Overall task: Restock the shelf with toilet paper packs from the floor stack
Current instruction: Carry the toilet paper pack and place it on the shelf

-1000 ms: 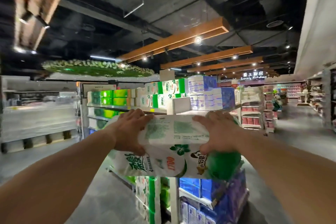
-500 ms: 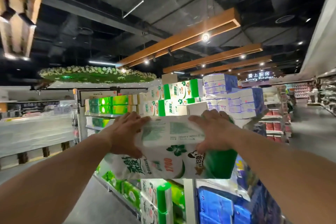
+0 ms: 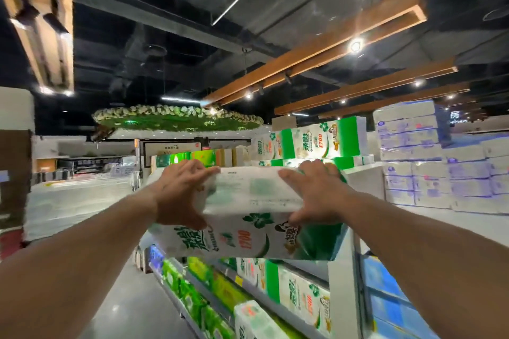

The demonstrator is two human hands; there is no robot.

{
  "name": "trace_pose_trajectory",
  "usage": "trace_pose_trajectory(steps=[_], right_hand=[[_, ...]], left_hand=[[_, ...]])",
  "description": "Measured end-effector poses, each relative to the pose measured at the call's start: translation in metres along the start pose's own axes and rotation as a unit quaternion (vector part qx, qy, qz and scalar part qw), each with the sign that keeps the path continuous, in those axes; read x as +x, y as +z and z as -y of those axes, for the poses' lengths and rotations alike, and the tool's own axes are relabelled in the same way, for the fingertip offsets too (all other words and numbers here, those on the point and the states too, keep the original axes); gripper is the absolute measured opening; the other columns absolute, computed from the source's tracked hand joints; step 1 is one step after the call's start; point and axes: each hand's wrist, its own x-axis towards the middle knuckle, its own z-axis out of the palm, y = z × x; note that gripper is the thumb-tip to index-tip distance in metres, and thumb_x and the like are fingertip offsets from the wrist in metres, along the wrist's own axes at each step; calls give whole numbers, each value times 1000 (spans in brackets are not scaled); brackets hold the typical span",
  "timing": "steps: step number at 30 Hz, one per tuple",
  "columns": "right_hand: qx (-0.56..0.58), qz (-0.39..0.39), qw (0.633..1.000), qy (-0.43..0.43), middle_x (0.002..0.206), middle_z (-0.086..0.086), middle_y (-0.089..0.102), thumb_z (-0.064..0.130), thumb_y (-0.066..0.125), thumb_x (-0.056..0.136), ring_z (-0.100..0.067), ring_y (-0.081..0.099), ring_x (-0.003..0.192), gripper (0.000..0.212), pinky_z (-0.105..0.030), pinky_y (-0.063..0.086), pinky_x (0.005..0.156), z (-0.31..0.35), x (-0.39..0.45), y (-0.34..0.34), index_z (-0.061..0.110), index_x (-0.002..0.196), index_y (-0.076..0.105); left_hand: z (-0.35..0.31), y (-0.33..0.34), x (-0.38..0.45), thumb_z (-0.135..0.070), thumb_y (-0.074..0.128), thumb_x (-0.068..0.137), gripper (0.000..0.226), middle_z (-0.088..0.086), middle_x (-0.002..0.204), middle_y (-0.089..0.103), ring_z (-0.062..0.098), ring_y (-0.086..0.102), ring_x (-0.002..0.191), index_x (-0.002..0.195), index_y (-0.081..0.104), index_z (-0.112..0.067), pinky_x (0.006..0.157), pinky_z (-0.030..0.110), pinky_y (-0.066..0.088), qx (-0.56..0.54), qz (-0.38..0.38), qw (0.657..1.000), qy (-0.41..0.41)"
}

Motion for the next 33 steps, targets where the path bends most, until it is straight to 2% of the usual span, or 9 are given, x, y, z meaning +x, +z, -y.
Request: trace_pose_trajectory(steps=[5,7,10,14,18,23,33], right_hand=[[-48,-27,998,10,145,-10,33,74,67,73,-30,25,136,103,-57,13,119,6,108,57,42,152,11],[-68,-24,997,30,146,-12,31,73,68,74,-32,24,138,102,-58,11,119,6,150,77,42,153,11],[-89,-17,994,60,150,-12,29,74,67,75,-32,22,141,102,-59,10,119,3,217,101,41,154,12],[-131,-21,987,94,143,-16,32,74,68,73,-35,26,136,101,-60,15,117,-13,276,119,40,151,14],[-197,-35,972,125,143,-15,34,76,69,70,-36,28,135,105,-56,19,116,-52,330,123,40,153,16],[-275,-56,949,146,143,-14,35,78,69,67,-35,30,132,106,-53,22,114,-101,375,123,41,152,17],[-335,-50,908,248,137,-12,37,73,70,68,-34,30,128,98,-56,19,114,-191,401,140,43,146,20]], left_hand=[[80,82,75,-94,58,55,128,5,147,36,24,37,129,159,14,-35,111,44,35,61,-52,996,25],[109,108,109,-86,70,54,128,6,145,39,26,40,127,159,19,-35,108,42,34,44,-72,996,37],[155,136,164,-72,84,55,130,6,145,37,28,38,130,161,21,-31,108,37,29,4,-62,996,56],[189,177,236,-62,90,49,131,13,140,44,36,44,125,158,27,-26,106,46,35,0,-120,989,83],[198,213,319,-53,96,51,127,19,139,46,39,45,124,157,34,-19,105,47,34,-23,-172,979,111],[195,247,406,-60,88,63,127,11,151,30,30,29,135,161,16,-27,113,42,22,-74,-212,967,121],[135,291,573,-60,84,67,125,10,151,26,29,24,137,162,11,-27,115,41,17,-152,-269,928,209]])
